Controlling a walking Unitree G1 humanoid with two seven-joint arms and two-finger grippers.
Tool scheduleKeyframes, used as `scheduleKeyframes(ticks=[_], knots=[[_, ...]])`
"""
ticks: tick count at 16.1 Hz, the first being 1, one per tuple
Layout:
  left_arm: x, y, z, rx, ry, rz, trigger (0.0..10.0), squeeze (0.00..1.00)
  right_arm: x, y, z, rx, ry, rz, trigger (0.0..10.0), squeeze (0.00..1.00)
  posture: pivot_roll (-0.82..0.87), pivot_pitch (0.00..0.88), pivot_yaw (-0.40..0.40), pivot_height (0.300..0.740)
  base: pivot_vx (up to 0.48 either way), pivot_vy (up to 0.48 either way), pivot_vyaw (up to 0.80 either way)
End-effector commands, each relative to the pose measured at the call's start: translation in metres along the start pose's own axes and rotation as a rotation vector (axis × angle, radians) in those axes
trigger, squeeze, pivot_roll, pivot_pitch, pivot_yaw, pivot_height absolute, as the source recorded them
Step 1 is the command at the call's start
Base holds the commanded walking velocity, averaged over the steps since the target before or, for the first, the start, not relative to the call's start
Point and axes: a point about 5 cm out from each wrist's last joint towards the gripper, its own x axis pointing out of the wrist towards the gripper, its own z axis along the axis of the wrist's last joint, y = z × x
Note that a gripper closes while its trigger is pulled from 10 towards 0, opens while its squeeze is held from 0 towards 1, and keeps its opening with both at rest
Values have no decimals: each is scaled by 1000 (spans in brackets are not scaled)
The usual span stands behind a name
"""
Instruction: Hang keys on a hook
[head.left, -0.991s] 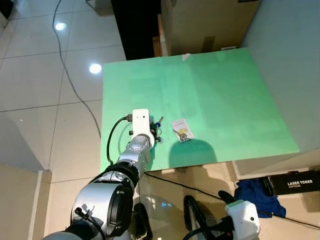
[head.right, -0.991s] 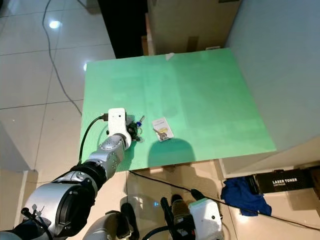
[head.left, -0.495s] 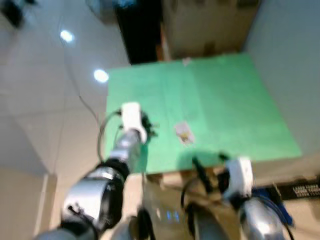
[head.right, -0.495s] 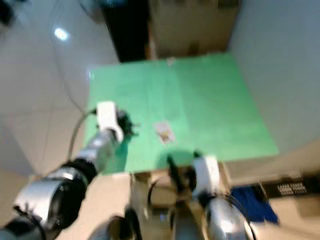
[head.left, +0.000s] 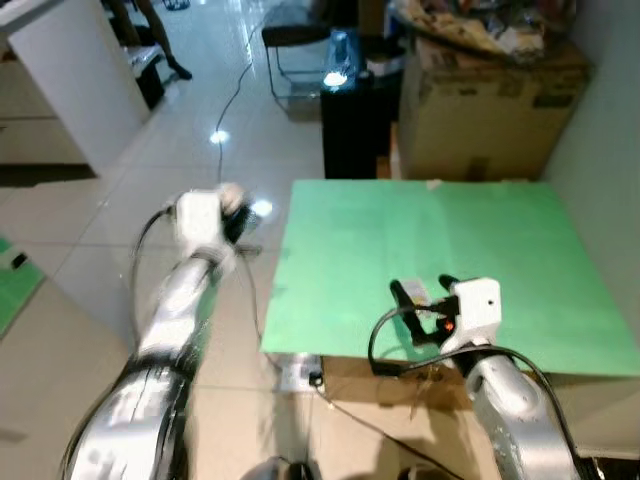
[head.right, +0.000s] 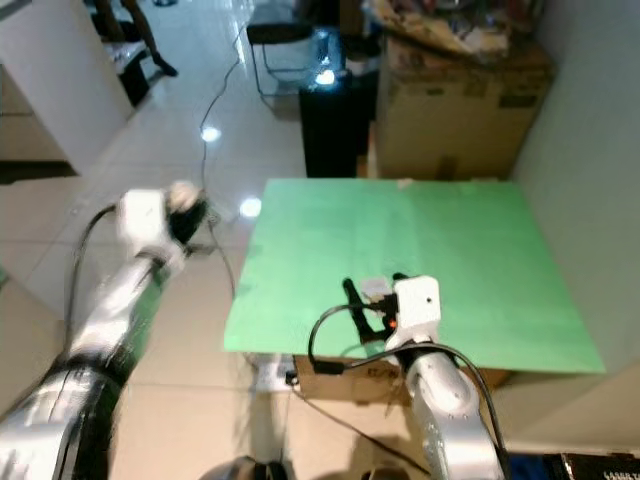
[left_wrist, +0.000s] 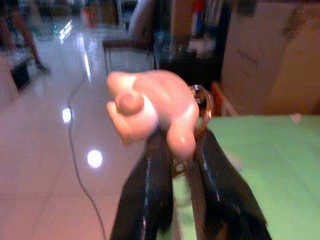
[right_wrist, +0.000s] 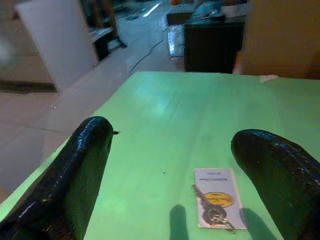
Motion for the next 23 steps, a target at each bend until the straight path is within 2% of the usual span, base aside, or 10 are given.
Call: scheduleKeyframes(ticks=[1,2,3,4,7,11,13,18,23], knots=[[-24,4,2,30,-23,-18,0,0,-1,-2,1,12,-23,-28,10000,102,-92,0,94,740,0,0,0],[-52,6,-6,45,-8,-1,7373,0,-5,-5,5,8,-57,-82,10000,106,-80,0,80,740,0,0,0],[-66,3,-10,64,7,24,10000,0,-9,-8,10,5,-89,-118,10000,106,-66,0,68,740,0,0,0],[-64,-4,-11,145,-10,46,10000,0,-10,-9,11,-12,-113,-157,10000,102,-51,0,51,740,0,0,0],[-50,-20,-6,116,-8,7,10000,0,0,-7,9,-3,-107,-146,10000,102,-48,0,36,740,0,0,0],[-48,-19,-2,90,29,33,10000,0,5,-8,7,12,-95,-138,10000,102,-56,0,36,740,0,0,0],[-44,-28,-4,75,47,18,10000,0,5,-7,4,4,-81,-127,10000,122,-68,0,43,740,0,212,747],[-41,-34,-4,62,70,14,10000,0,8,-6,3,16,-76,-113,10000,118,-78,0,55,740,-301,378,741],[-37,-31,-1,69,72,26,10000,0,14,-4,2,52,-68,-83,10000,133,-69,0,52,740,-60,76,734]])
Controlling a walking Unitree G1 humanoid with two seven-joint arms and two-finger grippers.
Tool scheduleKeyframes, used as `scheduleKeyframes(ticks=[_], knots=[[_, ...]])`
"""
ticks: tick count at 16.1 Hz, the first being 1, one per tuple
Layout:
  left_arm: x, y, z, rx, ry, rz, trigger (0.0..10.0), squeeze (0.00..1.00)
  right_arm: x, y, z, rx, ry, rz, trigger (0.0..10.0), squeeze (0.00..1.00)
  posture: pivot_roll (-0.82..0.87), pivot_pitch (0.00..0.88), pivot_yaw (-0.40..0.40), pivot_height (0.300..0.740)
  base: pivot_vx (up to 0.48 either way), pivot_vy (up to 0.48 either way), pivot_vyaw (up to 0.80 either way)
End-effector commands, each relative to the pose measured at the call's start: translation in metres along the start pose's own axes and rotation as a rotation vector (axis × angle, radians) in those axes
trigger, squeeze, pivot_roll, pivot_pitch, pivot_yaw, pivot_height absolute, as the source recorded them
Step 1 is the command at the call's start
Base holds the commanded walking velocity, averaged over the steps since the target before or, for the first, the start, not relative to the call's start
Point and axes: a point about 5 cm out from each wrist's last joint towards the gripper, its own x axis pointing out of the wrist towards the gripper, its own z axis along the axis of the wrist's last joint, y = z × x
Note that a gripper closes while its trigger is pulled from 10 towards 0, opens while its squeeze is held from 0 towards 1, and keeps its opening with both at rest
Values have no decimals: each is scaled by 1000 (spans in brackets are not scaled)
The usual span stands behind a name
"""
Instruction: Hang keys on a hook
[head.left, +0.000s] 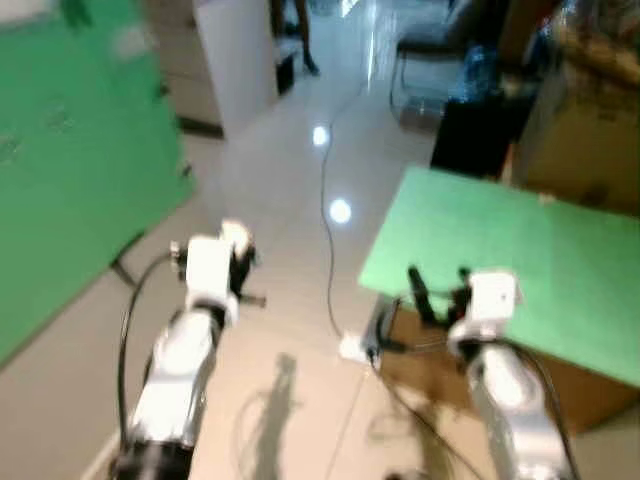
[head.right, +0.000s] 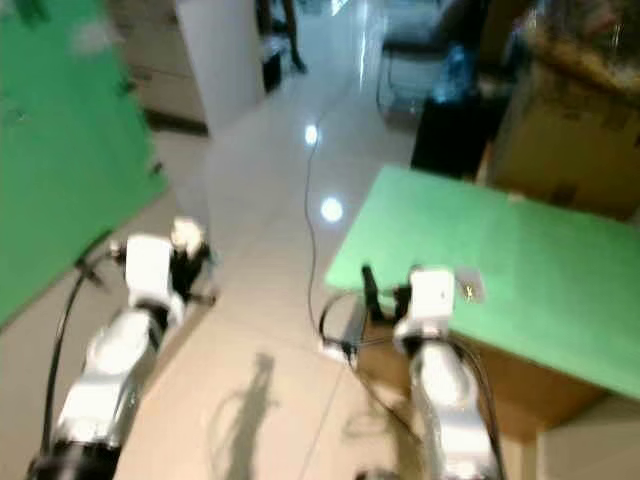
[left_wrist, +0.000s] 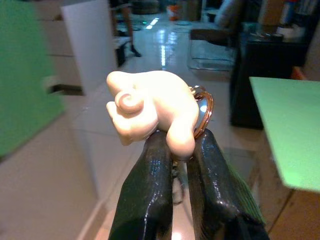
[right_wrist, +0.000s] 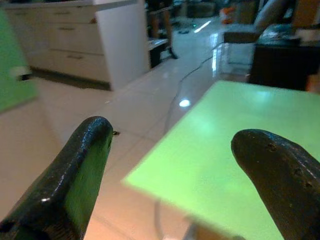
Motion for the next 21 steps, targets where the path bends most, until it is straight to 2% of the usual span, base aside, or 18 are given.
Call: scheduleKeyframes(ticks=[1,2,6,8,11,13,17,20,21], knots=[[2,2,2,1,0,15,10000,0,5,5,5,28,-10,50,10000,133,-64,0,48,740,0,0,731],[2,2,0,7,20,23,10000,0,6,6,5,51,1,86,10000,137,-62,0,45,740,0,0,731],[2,2,0,7,20,23,10000,0,6,6,5,51,1,86,10000,137,-62,0,45,740,0,0,731],[-7,17,-13,-36,51,111,10000,0,15,7,8,72,29,193,10000,141,2,0,-12,740,0,0,713],[-15,22,-14,-44,41,151,10000,0,22,14,10,84,35,260,10000,149,44,0,-33,740,0,0,704],[-19,21,-11,-30,23,147,10000,0,27,20,13,95,34,302,10000,145,49,0,-36,740,0,0,694],[-20,12,-7,-14,4,146,10000,0,32,18,17,97,38,348,10000,165,57,0,-43,740,0,-480,680],[-28,12,-13,66,50,167,10000,0,33,13,16,78,44,317,10000,208,54,0,-43,740,0,-160,663],[-33,17,-16,69,73,188,10000,0,32,10,13,69,56,299,10000,220,54,0,-42,740,0,0,663]])
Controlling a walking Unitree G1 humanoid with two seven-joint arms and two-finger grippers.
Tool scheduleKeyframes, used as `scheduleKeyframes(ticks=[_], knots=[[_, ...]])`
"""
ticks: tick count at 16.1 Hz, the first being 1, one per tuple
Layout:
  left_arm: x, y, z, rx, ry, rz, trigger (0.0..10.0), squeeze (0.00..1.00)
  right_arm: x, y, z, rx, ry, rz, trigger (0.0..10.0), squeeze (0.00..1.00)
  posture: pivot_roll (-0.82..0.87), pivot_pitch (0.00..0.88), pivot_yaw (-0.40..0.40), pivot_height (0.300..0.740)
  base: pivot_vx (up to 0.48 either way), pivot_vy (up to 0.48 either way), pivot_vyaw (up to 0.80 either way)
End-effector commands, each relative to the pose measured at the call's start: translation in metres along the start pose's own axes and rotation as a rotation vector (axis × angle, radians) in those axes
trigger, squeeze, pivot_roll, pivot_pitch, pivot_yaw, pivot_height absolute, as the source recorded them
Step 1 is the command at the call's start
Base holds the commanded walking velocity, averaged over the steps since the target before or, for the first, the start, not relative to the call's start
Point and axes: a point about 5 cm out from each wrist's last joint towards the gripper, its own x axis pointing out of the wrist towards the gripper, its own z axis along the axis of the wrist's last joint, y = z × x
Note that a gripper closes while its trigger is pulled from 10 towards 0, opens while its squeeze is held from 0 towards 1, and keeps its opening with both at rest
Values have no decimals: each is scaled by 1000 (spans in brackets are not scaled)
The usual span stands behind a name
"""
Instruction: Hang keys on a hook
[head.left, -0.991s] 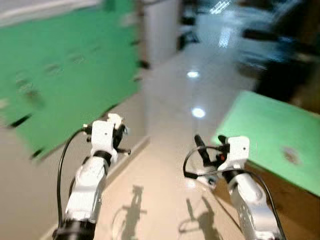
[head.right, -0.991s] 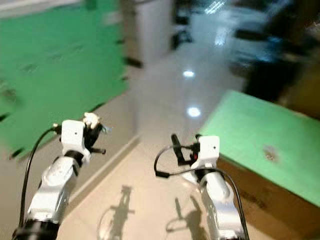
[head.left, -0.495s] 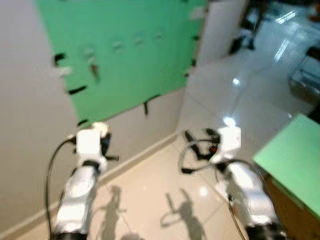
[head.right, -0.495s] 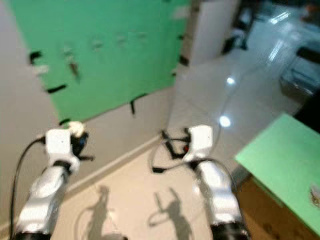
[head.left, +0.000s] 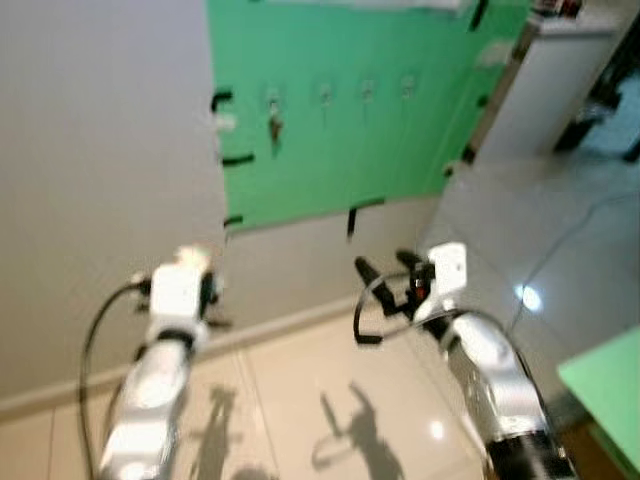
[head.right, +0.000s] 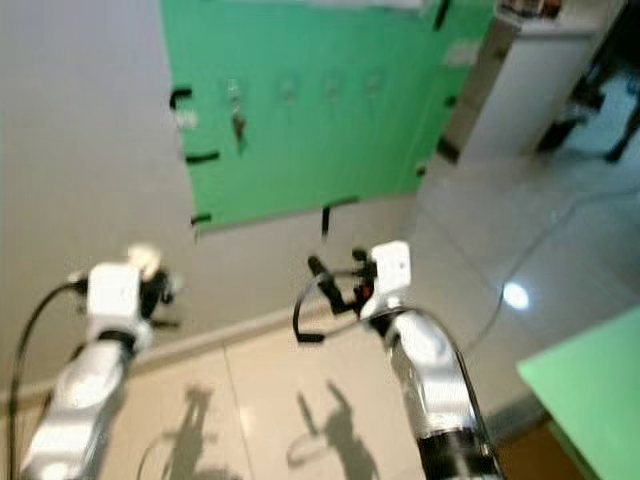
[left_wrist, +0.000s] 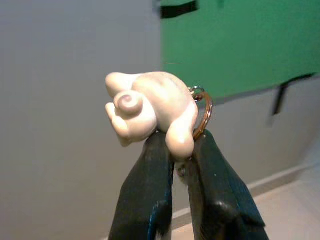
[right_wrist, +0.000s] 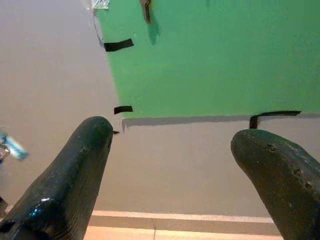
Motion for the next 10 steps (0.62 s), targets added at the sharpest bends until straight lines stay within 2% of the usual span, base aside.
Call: scheduleKeyframes(ticks=[1,2,3,5,6,7,10], knots=[[-3,-4,0,20,20,-7,10000,0,-9,-13,-5,-7,29,-60,10000,235,57,0,-41,740,0,0,663],[-6,-3,-6,47,59,-19,10000,0,-14,-17,-8,-3,35,-108,10000,243,59,0,-40,740,0,0,663],[-14,-3,-10,53,89,-43,10000,0,-30,-26,-15,17,44,-229,10000,259,62,0,-38,740,0,0,663],[-22,-2,-11,31,112,-60,10000,0,-58,-30,-26,8,83,-333,10000,271,61,0,-29,740,0,0,663],[-23,-3,-10,38,105,-58,10000,0,-74,-31,-38,26,128,-373,10000,290,59,0,-28,740,0,0,663],[-20,-5,-8,42,92,-57,10000,0,-80,-32,-46,69,147,-398,10000,310,56,0,-21,740,0,0,663],[-8,-11,-1,76,62,-86,10000,0,-77,-37,-49,128,114,-428,10000,361,63,0,9,740,0,0,663]])
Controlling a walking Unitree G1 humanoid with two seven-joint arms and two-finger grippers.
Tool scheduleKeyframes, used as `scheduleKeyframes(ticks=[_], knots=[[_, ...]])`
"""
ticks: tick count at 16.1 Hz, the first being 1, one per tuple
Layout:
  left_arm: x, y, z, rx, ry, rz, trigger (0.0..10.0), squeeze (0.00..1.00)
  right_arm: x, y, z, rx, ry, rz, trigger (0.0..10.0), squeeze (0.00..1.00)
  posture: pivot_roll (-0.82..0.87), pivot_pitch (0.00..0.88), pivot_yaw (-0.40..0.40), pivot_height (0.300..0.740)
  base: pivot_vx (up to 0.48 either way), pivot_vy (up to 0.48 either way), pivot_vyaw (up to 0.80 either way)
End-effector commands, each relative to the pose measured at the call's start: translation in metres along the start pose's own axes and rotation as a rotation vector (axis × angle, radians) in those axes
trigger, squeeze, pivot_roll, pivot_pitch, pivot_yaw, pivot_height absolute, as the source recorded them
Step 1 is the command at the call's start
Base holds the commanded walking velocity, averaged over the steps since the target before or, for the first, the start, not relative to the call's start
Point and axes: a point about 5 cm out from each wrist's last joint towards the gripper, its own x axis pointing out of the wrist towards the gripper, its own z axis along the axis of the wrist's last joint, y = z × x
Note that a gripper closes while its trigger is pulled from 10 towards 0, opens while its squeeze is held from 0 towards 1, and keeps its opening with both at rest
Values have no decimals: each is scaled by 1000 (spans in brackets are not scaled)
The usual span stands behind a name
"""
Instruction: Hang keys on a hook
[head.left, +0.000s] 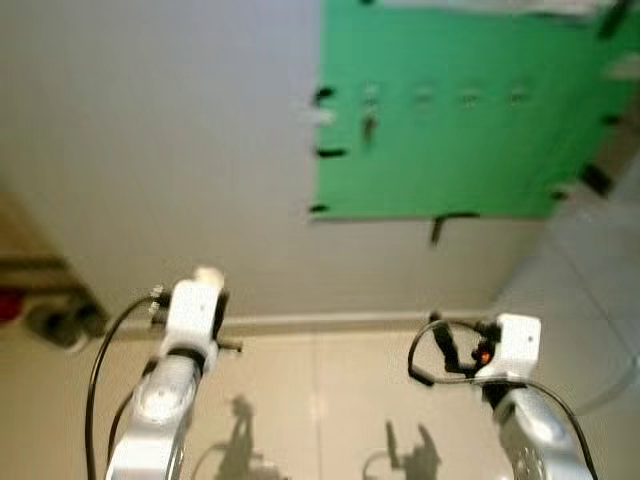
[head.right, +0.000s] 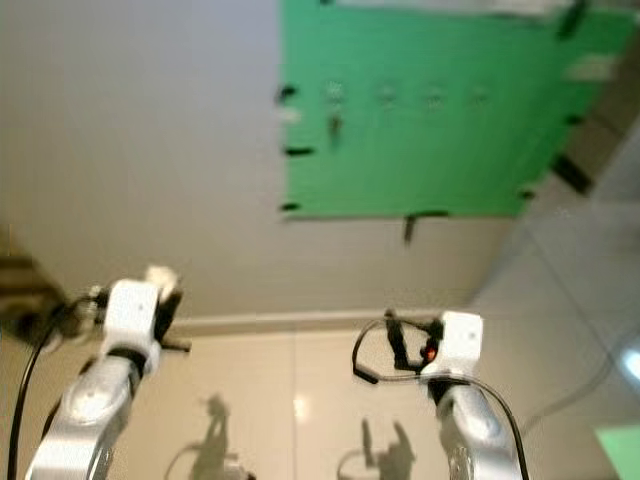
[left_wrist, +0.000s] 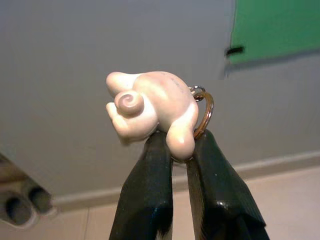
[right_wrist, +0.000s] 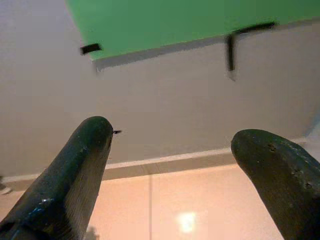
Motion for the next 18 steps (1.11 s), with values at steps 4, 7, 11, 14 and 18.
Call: scheduleKeyframes(ticks=[4,7,11,14,18], knots=[[14,19,14,-56,-70,5,10000,0,20,23,19,-150,-66,66,10000,271,51,0,33,740,0,0,703],[18,11,15,-64,-80,-20,10000,0,30,28,35,-172,-87,68,10000,27,39,0,22,740,0,0,0],[48,26,63,-11,-162,-227,10000,0,39,47,75,-226,-124,325,10000,0,37,0,3,740,0,0,0],[56,41,97,18,-237,-455,10000,0,38,60,106,-283,-140,537,10000,0,32,0,-8,740,0,0,0],[57,38,132,132,-304,-770,10000,0,32,75,136,-368,-76,799,10000,0,27,0,-17,740,0,0,0]])
